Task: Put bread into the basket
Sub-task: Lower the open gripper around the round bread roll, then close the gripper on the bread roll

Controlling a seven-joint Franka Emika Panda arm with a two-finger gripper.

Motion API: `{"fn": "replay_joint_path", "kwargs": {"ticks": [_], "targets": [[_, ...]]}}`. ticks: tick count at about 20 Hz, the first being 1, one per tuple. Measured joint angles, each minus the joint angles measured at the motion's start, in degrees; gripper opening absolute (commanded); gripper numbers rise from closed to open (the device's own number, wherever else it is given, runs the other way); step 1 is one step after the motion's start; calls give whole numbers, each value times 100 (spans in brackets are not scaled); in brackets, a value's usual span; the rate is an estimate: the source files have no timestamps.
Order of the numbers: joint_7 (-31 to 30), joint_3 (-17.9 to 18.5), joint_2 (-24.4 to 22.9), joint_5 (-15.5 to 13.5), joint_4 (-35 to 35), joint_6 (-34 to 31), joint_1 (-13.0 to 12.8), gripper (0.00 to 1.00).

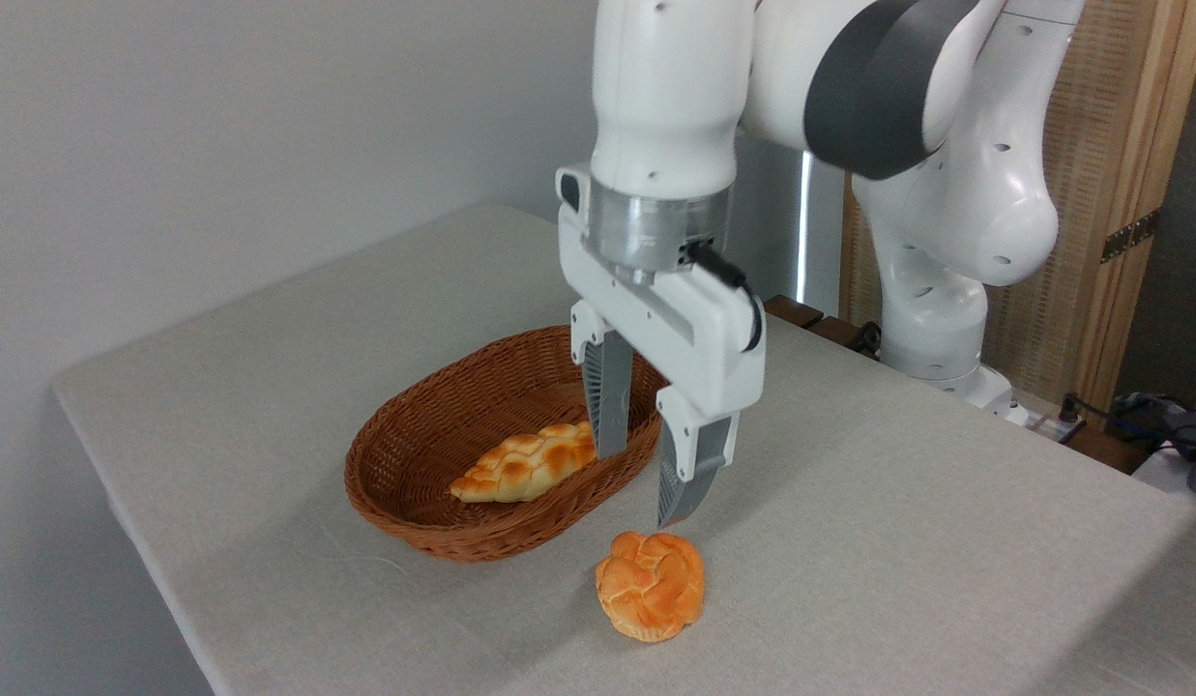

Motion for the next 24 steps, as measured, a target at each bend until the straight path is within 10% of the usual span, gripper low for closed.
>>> {"fn": "replay_joint_path", "kwargs": {"ticks": [24], "targets": [[157,-9,505,902,-511,932,-227,100]]}}
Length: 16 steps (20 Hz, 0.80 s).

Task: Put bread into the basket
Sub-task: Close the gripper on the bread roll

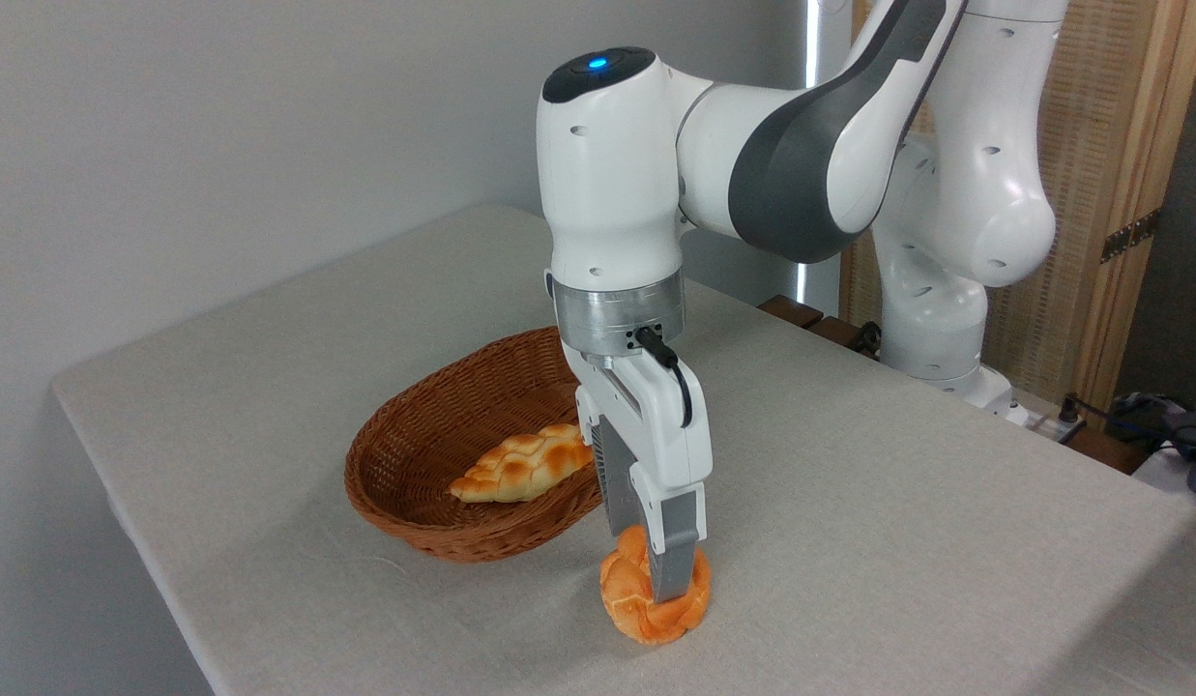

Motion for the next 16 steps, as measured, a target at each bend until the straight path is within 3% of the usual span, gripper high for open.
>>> {"fn": "replay_joint_path", "kwargs": {"ticks": [5,10,16], "targets": [[9,0,13,28,0,1,0,100],[43,0,14,492,0,2,0,100],[91,0,14,505,3,6,0,100]]}}
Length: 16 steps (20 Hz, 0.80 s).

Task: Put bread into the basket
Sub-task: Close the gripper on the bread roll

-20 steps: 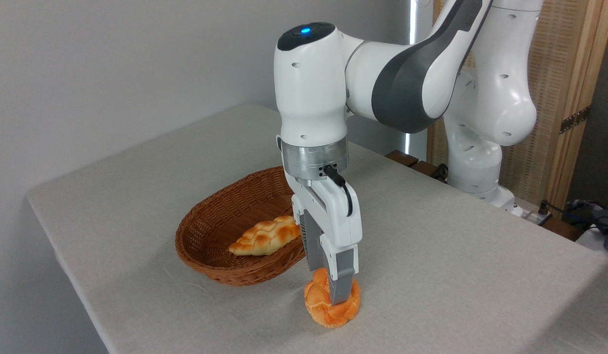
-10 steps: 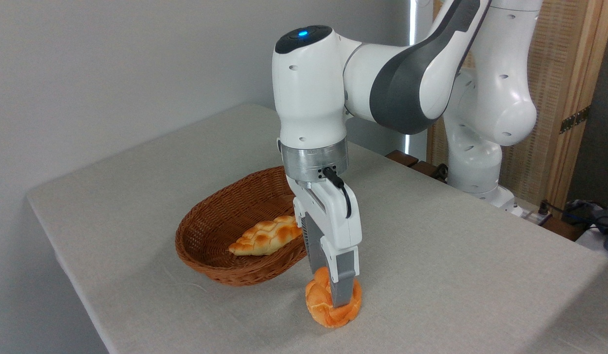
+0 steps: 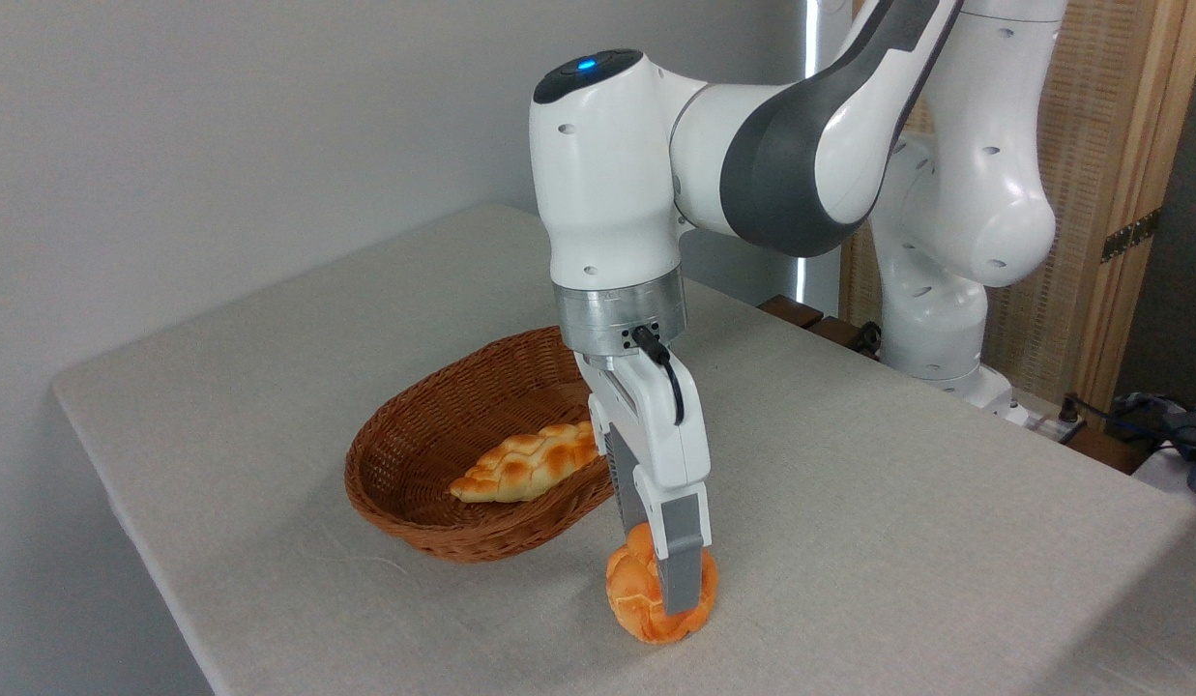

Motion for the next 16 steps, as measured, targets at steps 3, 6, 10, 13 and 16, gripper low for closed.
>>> {"fn": "replay_joint_path", "kwargs": {"ticks": [3,6,10,13,16], "targets": [[42,-1,13,0,-26,0,-29,100],[42,-1,39,0,-69,0,-82,100],[42,-1,104,0,-121,0,-91,99],[42,-1,129,0,-124,0,-92,61],[125,-1,130,0,-124,0,-104,33]]}}
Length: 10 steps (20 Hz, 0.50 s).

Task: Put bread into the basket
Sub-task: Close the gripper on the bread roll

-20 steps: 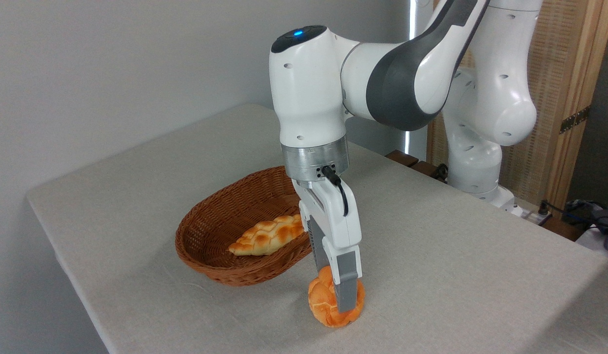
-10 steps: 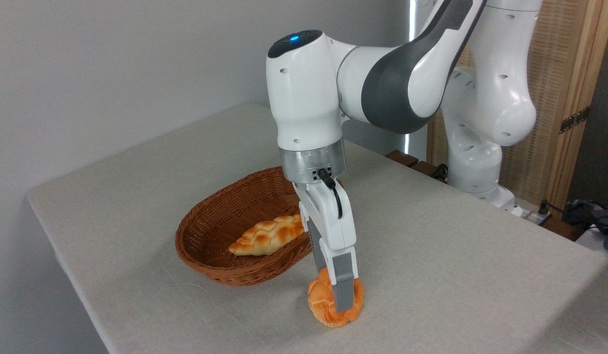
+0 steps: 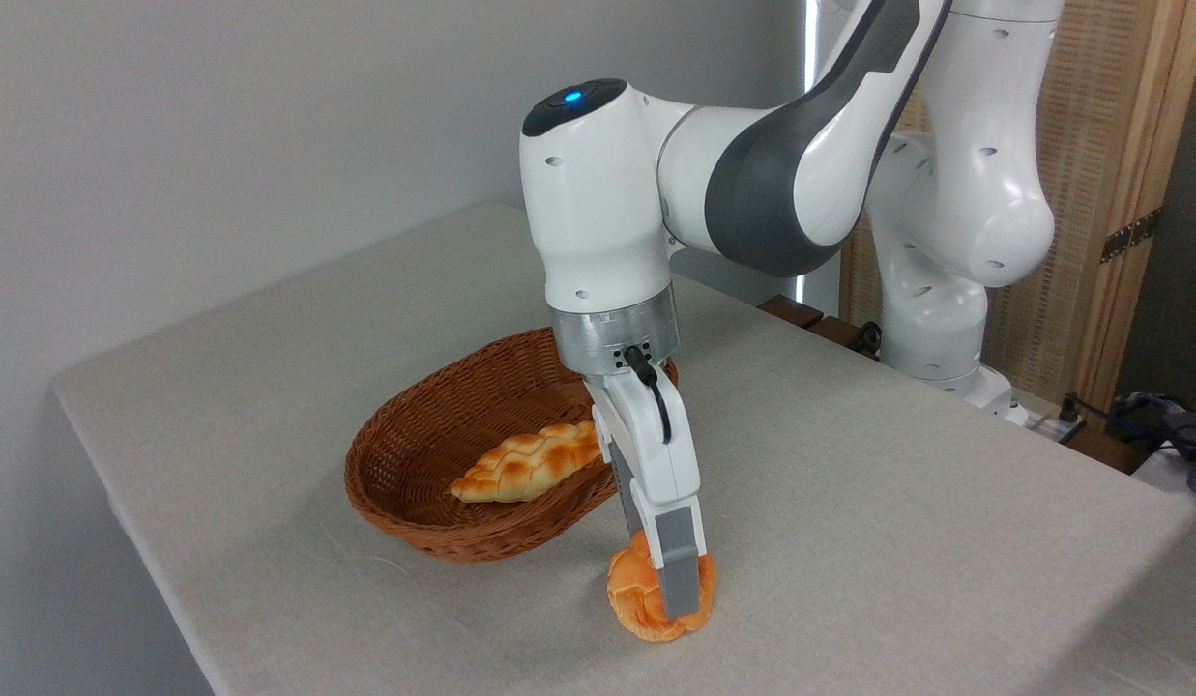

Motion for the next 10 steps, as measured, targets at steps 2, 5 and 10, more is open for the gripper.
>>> {"fn": "replay_joint_path", "kwargs": {"ticks": [2,5,10], "targets": [[136,0,0,0,0,0,-35,26],[166,0,0,0,0,0,-57,25],[199,0,0,0,2,0,-58,25]]}}
